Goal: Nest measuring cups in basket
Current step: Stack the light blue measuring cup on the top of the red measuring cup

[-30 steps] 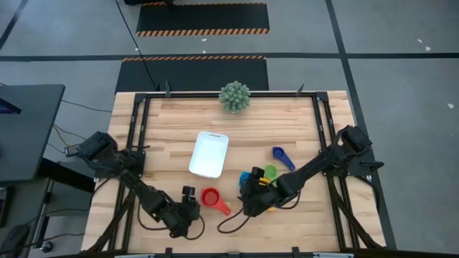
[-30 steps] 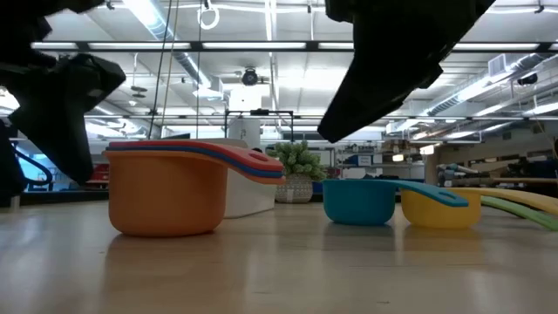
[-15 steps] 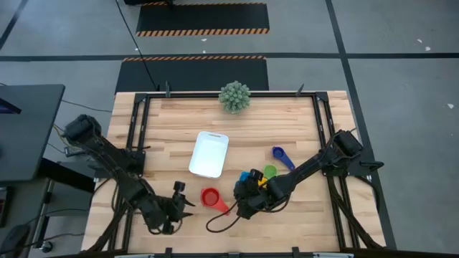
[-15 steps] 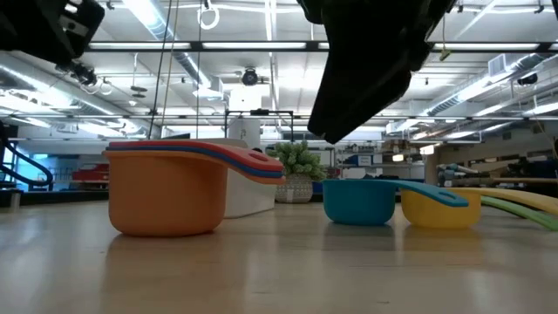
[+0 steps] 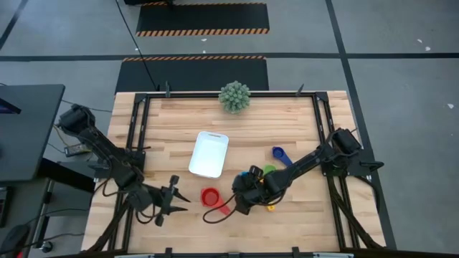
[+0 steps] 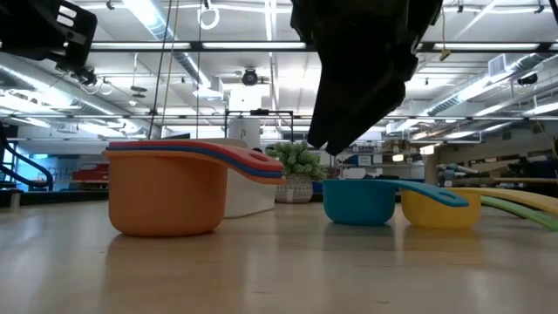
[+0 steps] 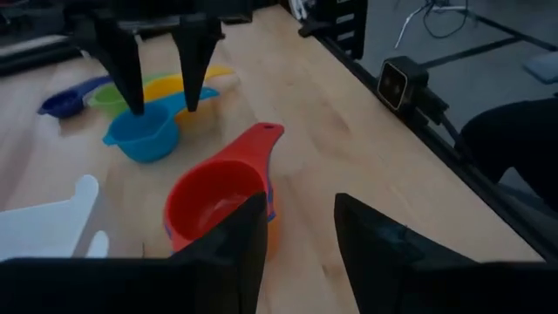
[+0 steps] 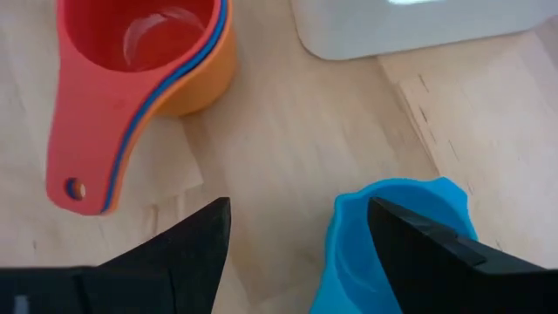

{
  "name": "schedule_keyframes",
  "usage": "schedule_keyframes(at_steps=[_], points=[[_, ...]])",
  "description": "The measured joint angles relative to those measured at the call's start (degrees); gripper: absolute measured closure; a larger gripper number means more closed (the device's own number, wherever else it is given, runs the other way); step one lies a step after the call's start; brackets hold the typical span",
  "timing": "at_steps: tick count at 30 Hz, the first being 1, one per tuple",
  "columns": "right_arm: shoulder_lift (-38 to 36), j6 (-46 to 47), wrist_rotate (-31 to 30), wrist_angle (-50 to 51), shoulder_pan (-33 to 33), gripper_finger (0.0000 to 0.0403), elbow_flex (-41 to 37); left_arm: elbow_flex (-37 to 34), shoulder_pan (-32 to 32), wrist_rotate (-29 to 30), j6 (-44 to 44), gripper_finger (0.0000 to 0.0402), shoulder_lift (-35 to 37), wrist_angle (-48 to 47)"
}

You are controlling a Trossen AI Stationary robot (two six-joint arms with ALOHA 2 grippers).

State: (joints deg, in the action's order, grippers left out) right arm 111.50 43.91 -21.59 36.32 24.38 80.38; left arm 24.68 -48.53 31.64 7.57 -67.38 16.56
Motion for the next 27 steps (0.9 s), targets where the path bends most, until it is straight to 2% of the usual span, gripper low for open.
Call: schedule_keyframes(at_steps=[8,14,21,27], points=[[0.00,-3.48,2.00,1.27,-1.37,0.0126,1.95,-7.80,-0.02,0.05,-1.81,0.0260,3.93,9.86],[0.00,3.46,2.41,6.88,-1.59,0.0126,4.79,-12.08,0.00,0.07,-2.72,0.0260,4.61,19.57],[0.02,6.07,3.20,7.43,-1.53,0.0126,6.24,-12.01,0.45,-0.41,-4.30,0.0260,6.57,18.66],[0.02,6.02,2.77,11.13,-2.29,0.0126,9.30,-11.95,5.42,-8.14,-5.84,0.0260,15.79,9.92]])
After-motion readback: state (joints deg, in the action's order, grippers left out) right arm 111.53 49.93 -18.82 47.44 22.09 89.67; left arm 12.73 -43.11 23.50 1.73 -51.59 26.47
